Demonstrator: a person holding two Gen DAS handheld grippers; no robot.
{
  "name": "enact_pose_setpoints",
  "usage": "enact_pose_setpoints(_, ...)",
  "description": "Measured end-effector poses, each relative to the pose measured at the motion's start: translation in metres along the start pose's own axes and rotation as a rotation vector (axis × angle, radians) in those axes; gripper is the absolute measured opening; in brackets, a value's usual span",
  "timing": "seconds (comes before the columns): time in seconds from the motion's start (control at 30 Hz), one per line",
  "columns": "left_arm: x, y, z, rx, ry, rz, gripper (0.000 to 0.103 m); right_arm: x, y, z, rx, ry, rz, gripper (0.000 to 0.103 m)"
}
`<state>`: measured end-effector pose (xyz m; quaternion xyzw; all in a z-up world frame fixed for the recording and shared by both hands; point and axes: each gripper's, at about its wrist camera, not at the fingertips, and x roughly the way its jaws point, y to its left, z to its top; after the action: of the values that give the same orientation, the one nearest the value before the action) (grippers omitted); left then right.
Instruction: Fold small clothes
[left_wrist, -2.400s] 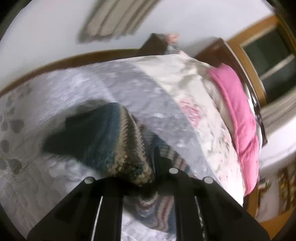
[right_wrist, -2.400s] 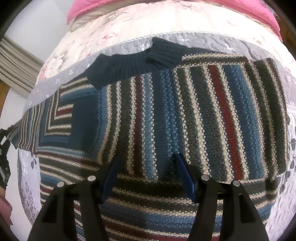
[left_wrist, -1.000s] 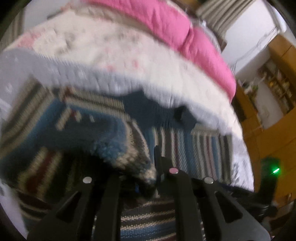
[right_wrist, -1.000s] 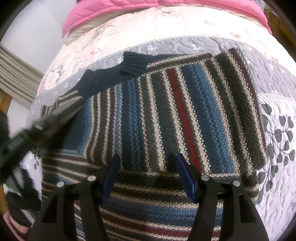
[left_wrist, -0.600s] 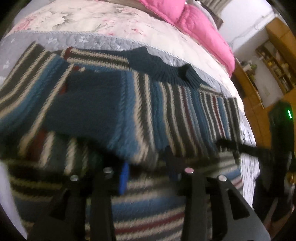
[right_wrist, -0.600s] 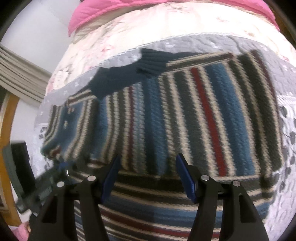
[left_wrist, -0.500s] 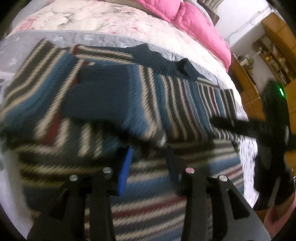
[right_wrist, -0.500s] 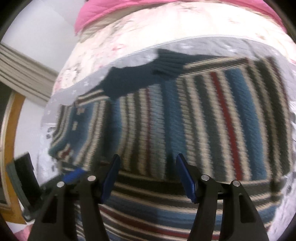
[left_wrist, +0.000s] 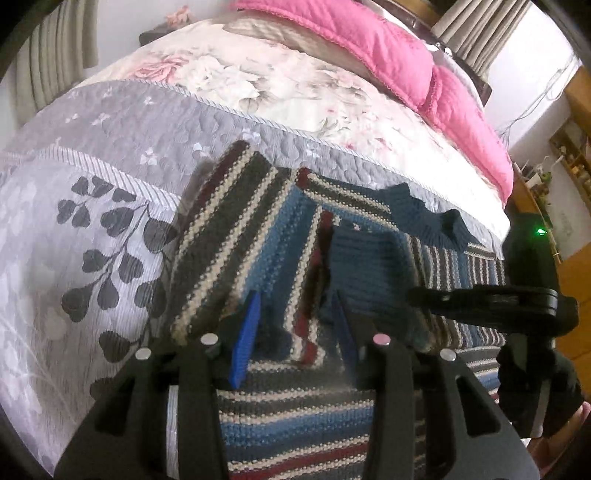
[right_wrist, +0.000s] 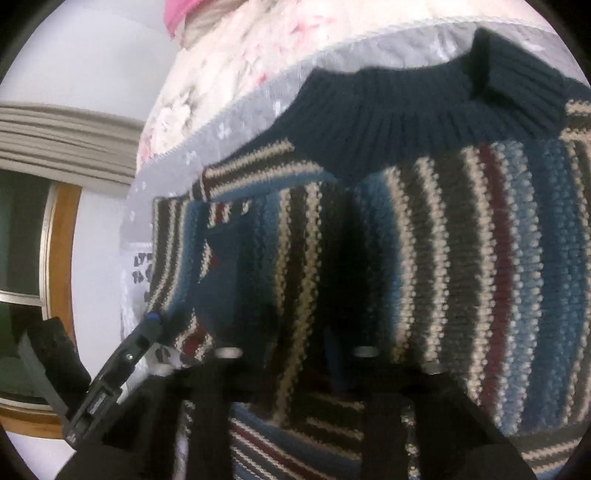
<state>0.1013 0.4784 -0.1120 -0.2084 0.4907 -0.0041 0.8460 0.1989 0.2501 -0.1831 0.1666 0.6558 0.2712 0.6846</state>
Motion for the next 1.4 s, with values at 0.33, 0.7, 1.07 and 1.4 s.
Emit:
enact_pose_setpoints(0.33, 0.004, -0.006, 0.005, 0.018, -0.008, -0.012, 0.043, -0.058, -0.002, 0.004, -0.108, -0.136, -0.07, 0.011)
enact_pose_setpoints(0.7, 0.034, -0.014, 0.003, 0.044, 0.087, 0.013, 0.045, -0.075, 0.018, -0.004, -0.241, -0.165, -0.232, 0.035)
enact_pose_setpoints(1.07, 0.04, -0.005, 0.008, 0.034, 0.126, 0.033, 0.049, 0.008, 0.065, -0.014, -0.342, 0.005, -0.3, 0.063)
enact_pose_setpoints(1.4, 0.051, -0.001, 0.015, 0.002, 0.154, 0.021, 0.054, 0.019, 0.05, -0.009, -0.297, -0.032, -0.365, 0.023)
